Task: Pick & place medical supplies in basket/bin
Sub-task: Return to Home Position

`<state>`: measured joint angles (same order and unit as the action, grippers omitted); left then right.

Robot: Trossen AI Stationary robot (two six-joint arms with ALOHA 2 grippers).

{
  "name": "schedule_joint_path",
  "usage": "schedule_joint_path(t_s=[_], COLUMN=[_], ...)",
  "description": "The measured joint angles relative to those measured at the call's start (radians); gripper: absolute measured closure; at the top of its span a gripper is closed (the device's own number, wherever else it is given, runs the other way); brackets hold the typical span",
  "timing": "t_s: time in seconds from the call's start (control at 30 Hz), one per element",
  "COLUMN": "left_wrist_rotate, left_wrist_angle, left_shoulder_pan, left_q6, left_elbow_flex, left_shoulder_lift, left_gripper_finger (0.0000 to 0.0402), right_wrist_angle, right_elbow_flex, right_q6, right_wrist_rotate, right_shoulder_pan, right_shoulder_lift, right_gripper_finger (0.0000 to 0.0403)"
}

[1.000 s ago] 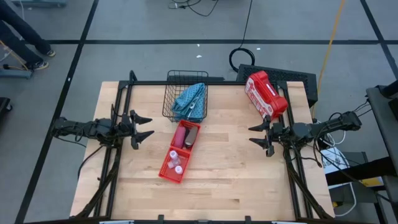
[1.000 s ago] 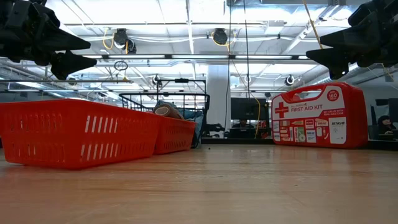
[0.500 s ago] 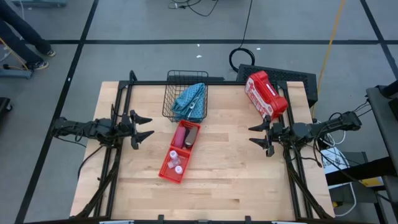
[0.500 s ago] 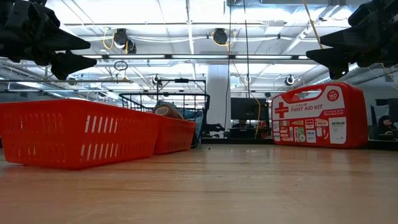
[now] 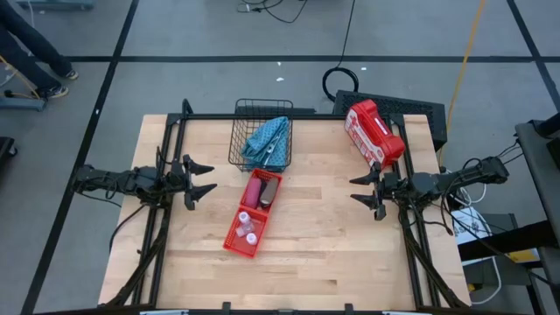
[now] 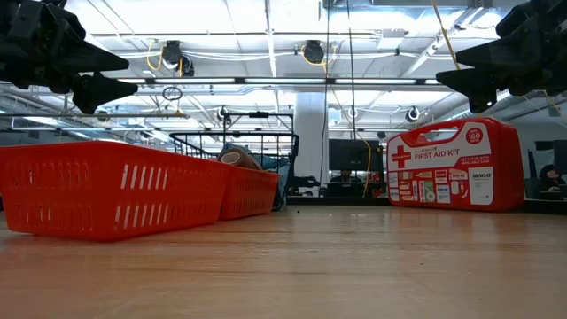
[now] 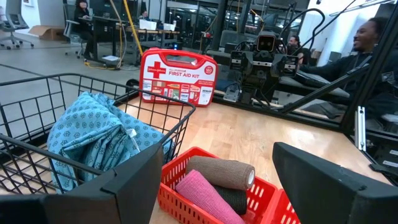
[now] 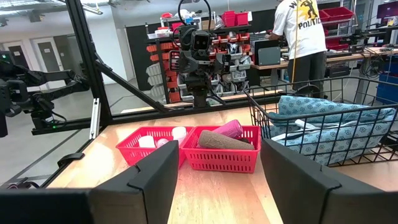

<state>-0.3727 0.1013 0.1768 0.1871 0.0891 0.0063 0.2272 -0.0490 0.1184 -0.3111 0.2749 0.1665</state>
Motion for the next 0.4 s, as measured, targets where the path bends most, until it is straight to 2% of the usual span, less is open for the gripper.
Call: schedule_joint_path(t_s=[0.4], left_wrist_rotate=[0.000], left_wrist_angle=[0.000], left_shoulder_pan=[0.000], left_q6=[0.000], left_elbow_flex=[0.000], left_shoulder_lift=[0.000], left_gripper_finger=[0.0091], right_wrist_angle=[0.000], right_elbow_flex=[0.000], right_q6=[0.000], right_wrist_rotate=[0.000], right_shoulder_pan=[0.000], right_shoulder_lift=[0.000], right_gripper_finger=[0.0187])
